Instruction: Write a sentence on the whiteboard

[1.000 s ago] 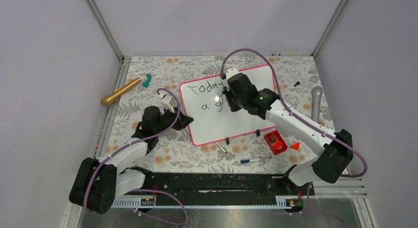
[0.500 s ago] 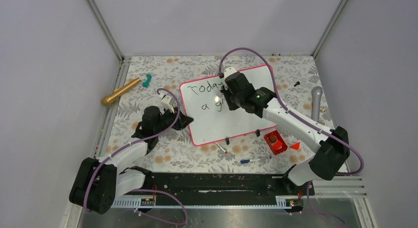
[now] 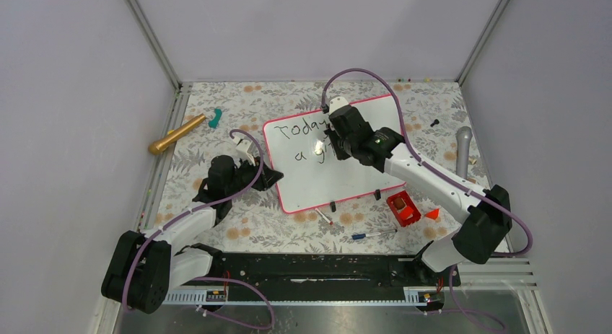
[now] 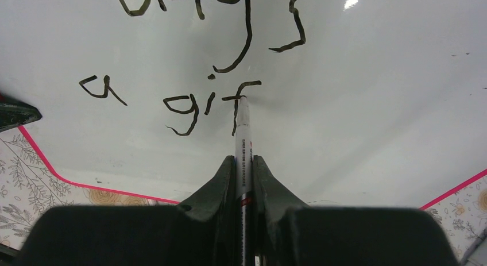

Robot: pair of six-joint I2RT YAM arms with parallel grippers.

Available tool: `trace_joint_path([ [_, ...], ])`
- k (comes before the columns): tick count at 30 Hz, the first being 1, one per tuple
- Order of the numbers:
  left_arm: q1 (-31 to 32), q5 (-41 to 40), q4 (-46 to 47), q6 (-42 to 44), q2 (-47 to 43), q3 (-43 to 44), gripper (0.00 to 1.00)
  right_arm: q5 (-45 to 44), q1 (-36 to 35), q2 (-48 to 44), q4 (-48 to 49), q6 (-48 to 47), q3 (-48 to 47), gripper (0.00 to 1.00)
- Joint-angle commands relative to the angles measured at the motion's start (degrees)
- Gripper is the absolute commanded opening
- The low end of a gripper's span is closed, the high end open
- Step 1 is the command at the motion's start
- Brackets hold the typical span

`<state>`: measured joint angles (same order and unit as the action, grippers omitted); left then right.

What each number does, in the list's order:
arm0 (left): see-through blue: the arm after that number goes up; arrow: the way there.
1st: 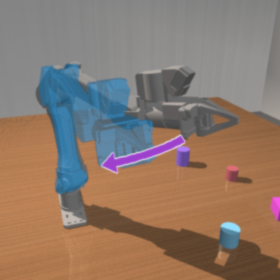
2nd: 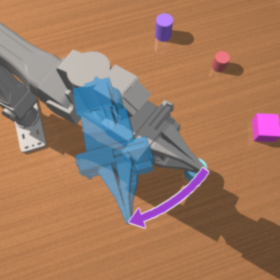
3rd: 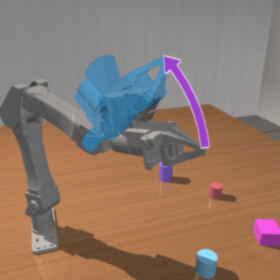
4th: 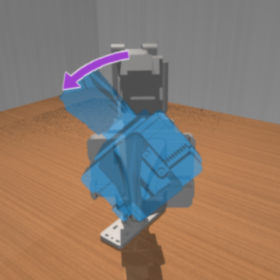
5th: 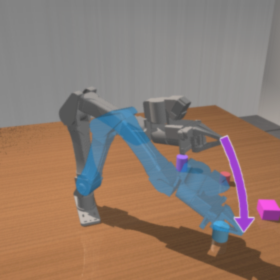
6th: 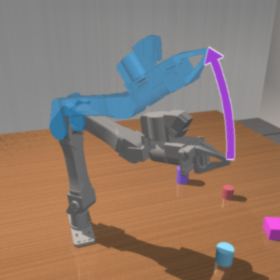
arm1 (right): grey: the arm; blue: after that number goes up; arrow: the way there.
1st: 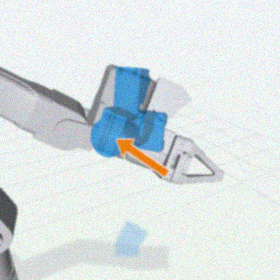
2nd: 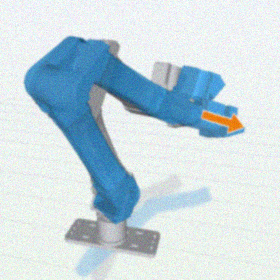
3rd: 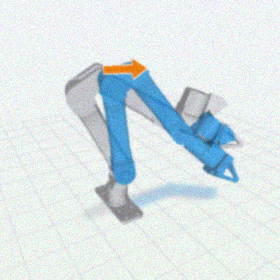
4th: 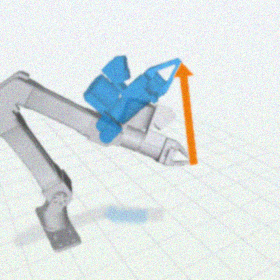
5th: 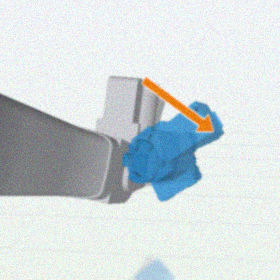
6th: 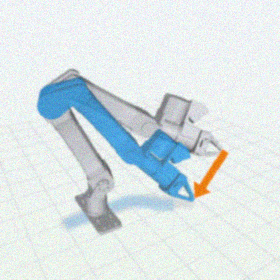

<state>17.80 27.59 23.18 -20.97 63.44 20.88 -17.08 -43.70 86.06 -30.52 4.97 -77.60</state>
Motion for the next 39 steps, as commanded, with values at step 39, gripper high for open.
trace_joint_path([
  [39,0.0,-3.1,0.9,3.4,-0.6,0.8,0.13,0.0,1.7,-3.3,1.7,0.8,2.0,0.00],
])
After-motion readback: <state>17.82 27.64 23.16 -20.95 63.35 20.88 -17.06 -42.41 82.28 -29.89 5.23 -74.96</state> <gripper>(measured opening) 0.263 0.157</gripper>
